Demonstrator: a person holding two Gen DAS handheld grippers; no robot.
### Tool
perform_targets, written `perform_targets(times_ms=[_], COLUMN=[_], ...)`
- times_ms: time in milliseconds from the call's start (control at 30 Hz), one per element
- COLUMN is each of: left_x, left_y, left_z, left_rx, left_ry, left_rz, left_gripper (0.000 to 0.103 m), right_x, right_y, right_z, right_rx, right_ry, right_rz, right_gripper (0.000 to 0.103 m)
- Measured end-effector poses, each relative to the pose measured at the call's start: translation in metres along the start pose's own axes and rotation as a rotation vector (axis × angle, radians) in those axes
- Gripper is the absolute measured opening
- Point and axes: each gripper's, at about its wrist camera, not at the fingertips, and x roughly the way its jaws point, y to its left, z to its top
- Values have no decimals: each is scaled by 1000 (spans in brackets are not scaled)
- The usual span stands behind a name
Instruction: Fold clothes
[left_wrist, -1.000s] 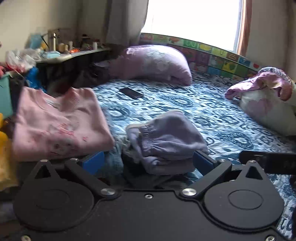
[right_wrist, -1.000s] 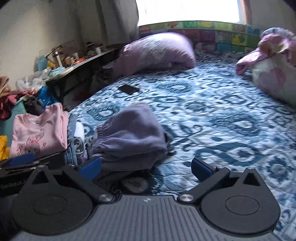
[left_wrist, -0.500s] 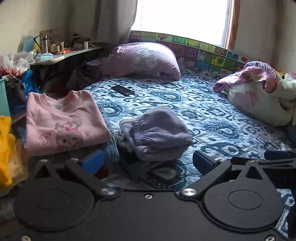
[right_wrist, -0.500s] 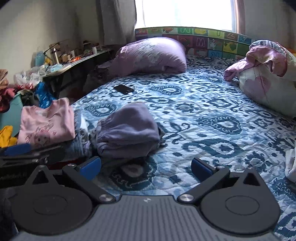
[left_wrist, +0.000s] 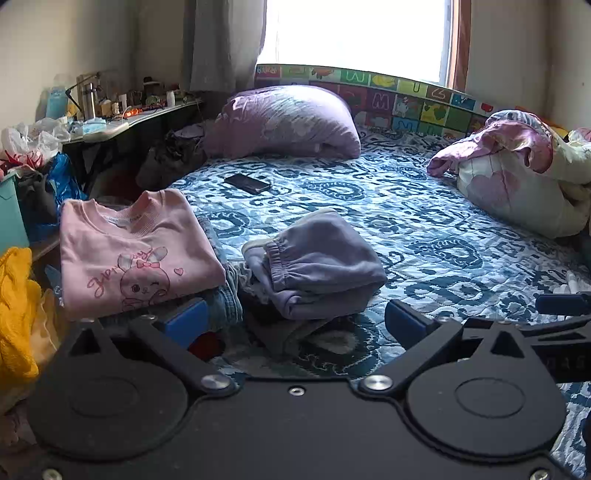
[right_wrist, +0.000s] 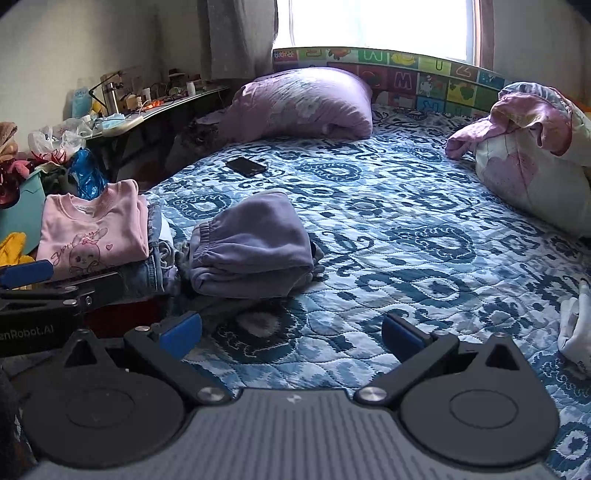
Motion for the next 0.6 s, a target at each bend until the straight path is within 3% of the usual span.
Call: perform_targets(times_ms=[600], left_x=[18], left_y=[-1], left_z=[-1], left_rx=[-10], left_ry=[11], left_rz=[7], left_gripper=[103], right_x=[31], right_y=[-4], right_z=[-2], right_rx=[18], right_ry=[40], right_rz=[12], right_gripper=[103])
